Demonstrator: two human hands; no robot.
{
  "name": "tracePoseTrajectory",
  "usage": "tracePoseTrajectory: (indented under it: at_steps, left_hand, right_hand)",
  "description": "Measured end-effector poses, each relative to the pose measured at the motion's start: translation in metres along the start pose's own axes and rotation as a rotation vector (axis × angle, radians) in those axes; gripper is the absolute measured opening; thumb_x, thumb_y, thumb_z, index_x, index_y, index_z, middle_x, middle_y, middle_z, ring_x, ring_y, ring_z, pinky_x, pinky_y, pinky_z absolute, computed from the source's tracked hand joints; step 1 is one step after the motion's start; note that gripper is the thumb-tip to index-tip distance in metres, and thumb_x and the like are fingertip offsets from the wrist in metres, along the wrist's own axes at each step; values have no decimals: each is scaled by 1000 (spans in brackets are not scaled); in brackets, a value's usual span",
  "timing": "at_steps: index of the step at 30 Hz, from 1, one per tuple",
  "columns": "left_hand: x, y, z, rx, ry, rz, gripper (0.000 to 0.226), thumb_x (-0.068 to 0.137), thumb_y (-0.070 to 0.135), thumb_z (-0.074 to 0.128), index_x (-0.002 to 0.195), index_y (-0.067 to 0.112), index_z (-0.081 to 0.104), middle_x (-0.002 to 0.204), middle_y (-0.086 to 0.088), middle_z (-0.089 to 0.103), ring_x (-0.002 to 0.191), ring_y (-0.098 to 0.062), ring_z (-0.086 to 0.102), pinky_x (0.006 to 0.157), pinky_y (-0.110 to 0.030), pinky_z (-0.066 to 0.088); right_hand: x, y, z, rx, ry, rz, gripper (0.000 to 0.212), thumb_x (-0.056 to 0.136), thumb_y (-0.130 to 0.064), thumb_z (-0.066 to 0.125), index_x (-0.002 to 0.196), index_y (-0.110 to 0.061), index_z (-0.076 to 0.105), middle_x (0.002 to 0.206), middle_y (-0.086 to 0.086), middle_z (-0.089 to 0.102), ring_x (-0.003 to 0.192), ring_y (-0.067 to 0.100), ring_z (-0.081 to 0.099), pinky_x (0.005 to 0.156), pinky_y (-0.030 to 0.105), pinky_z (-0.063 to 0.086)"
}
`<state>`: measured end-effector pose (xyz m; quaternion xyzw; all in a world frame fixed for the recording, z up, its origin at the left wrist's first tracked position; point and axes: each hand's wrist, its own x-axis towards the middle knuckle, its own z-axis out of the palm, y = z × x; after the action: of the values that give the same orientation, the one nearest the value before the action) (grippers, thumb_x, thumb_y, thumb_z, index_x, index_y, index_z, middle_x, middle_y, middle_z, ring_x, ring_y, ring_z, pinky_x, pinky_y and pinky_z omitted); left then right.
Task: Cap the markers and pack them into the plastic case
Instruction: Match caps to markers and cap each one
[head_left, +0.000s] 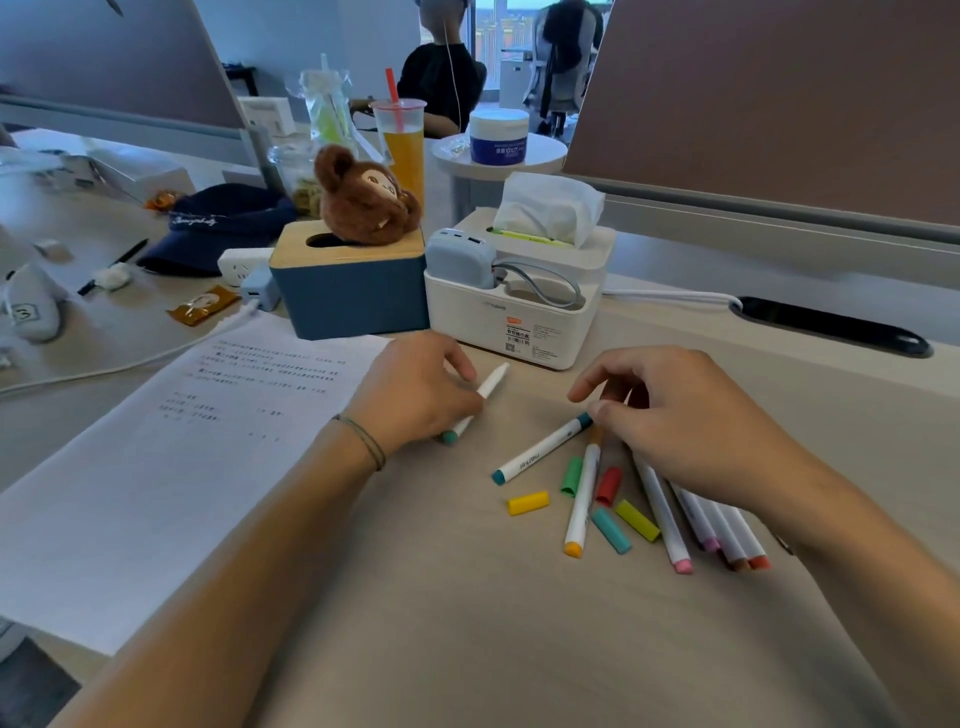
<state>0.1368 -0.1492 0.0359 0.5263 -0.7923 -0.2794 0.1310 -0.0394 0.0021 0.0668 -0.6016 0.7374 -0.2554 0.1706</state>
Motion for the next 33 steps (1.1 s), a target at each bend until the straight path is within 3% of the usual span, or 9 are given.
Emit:
tracePoseTrajectory:
  at_steps: [5,11,17,20,23,27,33]
  left_hand:
    - [-8,10,0,-318,-308,52,40,85,20,78,123,23,66,67,0,72,49,-9,59,59,-21,53]
    - [-15,19,5,-463,-475,72,58,86,8,74,139,22,55,84,-18,74,57,-18,62,60,-24,56]
    - [-17,20,8,-467,-460,66,23,93,7,62,112,13,73,72,2,72,58,-12,65,54,-23,55]
    - [-15,19,9,-453,-442,39,15,95,18,63,104,13,74,75,-2,69,58,-12,62,52,-23,53]
    - [-14,19,10,-424,-427,37,18,95,26,64,95,14,77,72,-4,66,57,-11,58,49,-21,46]
    - [-15,20,10,-395,-399,39,21,96,29,63,91,17,79,72,-1,67,55,-7,57,47,-18,42]
    - [-16,20,10,-402,-392,46,20,96,28,63,90,17,79,66,1,65,51,-6,55,47,-19,42]
  right_hand:
    - [-1,0,-6,-44,-113,15,18,98,-21,62,99,-36,73,88,-13,66,81,7,63,65,16,45]
    - [-3,2,-9,-130,-225,16,15,98,-25,63,102,-37,72,88,-13,65,79,6,62,65,18,43]
    - [-2,4,-8,-177,-275,52,14,94,-19,67,96,-31,73,74,-11,66,69,5,61,60,17,41]
    - [-3,6,-7,-221,-327,78,15,91,-15,70,89,-30,73,67,-13,67,64,0,62,59,16,42]
    - [-1,3,0,-224,-259,86,2,90,-30,73,90,-30,72,71,-11,65,70,6,62,62,22,43]
    - [1,-1,15,-355,-192,109,35,77,-60,77,99,-34,70,90,-10,60,85,12,57,71,33,51]
    - [2,2,25,-426,-185,91,39,78,-58,78,107,-34,68,96,-9,59,92,14,54,74,33,50]
